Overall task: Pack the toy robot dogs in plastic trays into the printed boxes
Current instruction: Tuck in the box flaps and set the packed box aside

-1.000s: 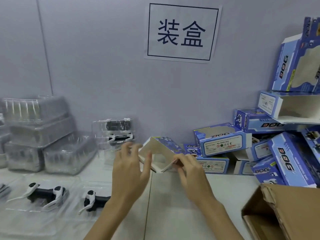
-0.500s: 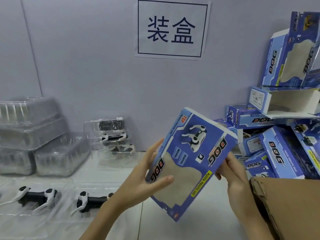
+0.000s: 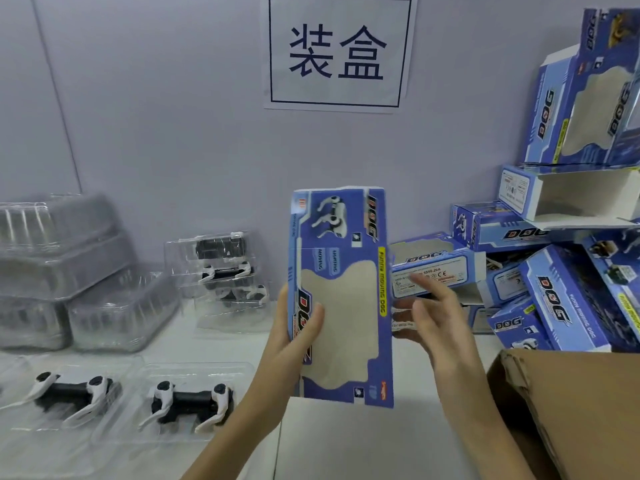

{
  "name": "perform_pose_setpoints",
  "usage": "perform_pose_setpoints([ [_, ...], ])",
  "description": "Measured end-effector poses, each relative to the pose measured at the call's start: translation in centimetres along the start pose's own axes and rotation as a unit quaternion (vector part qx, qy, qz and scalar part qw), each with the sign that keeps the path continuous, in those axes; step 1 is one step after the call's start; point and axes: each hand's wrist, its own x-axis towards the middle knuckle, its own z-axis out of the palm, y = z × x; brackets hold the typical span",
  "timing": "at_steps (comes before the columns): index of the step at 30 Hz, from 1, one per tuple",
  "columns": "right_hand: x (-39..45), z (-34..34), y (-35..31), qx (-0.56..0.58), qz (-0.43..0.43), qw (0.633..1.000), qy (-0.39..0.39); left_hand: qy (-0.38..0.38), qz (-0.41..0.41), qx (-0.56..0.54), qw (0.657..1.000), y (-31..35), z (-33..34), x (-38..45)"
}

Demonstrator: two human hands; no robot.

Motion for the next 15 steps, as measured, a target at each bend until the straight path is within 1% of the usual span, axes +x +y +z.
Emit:
perform_pose_setpoints([
  [2, -0.4, 0.6, 0.1, -0.052, 0.017, 0.998, -0.024, 0.041, -0.003, -0.022, 0.999, -0.2, 0.0, 0.0],
  [4, -0.9, 1.0, 0.6, -0.059, 0.068, 0.995, -0.041, 0.052, 0.000, -0.016, 0.999, -0.4, -0.1, 0.1],
  [7, -1.8, 1.3, 1.5, -0.080, 0.129, 0.986, -0.073, 0.013, 0.039, 0.042, 0.998, -0.5, 0.0, 0.1],
  [9, -1.6, 1.0, 2.1, -0.097, 0.162, 0.979, -0.077, -0.017, 0.059, 0.077, 0.995, -0.7, 0.0, 0.2],
  [11, -1.5, 0.4, 2.9, -0.113, 0.197, 0.970, -0.092, -0.024, 0.052, 0.096, 0.994, -0.8, -0.2, 0.2],
  [13, -1.5, -0.3, 3.6, -0.130, 0.206, 0.964, -0.106, -0.018, 0.048, 0.120, 0.991, -0.8, -0.4, 0.2],
  [15, -1.6, -0.7, 4.1, -0.133, 0.209, 0.962, -0.118, -0.013, 0.019, 0.125, 0.992, -1.0, -0.6, 0.3],
])
